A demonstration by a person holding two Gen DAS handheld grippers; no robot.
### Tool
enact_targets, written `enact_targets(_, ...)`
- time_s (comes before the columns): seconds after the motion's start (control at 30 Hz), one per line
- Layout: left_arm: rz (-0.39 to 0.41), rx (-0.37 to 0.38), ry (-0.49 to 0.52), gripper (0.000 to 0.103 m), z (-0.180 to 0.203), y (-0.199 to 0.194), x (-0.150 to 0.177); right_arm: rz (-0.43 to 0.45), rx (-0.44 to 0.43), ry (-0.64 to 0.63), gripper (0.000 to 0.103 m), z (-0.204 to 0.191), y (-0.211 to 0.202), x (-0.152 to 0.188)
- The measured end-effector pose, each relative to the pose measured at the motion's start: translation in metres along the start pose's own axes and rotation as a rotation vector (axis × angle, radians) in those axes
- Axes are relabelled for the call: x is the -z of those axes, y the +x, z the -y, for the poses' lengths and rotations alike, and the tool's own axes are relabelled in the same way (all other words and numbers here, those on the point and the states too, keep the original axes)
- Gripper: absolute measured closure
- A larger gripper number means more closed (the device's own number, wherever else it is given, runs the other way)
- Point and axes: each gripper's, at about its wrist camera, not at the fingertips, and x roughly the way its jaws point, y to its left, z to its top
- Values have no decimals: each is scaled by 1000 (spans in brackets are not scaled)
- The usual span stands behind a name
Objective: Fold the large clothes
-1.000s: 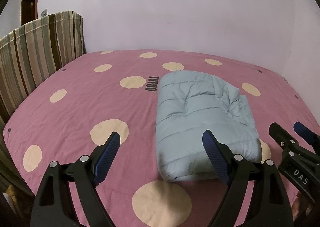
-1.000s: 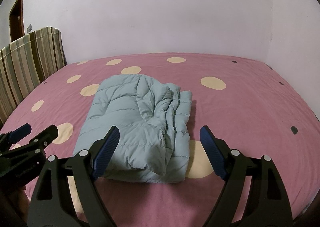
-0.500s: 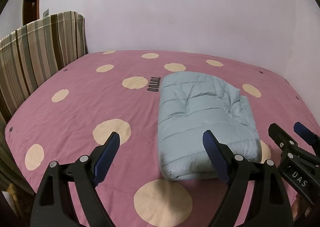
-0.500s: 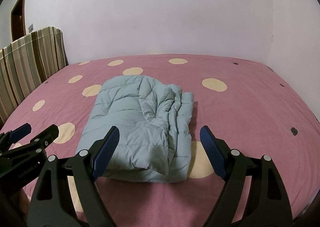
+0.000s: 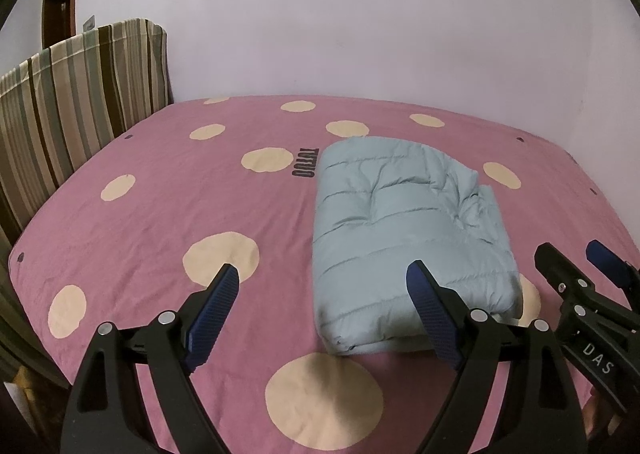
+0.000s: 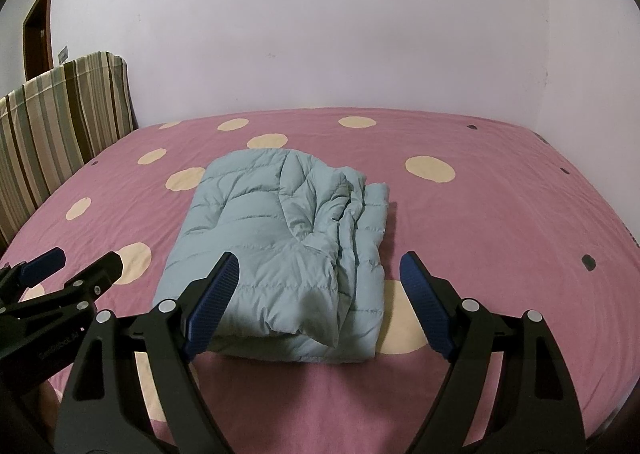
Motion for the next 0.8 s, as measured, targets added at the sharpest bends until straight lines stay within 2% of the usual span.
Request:
enact_targets(0.27,13,1,2,17,0,-2,2,0,-2,-2,21,1,-1,2)
enact_targets(0.8,-21,9,-8,14,-1,4,4,-2,-2,-3,21,-1,0,2)
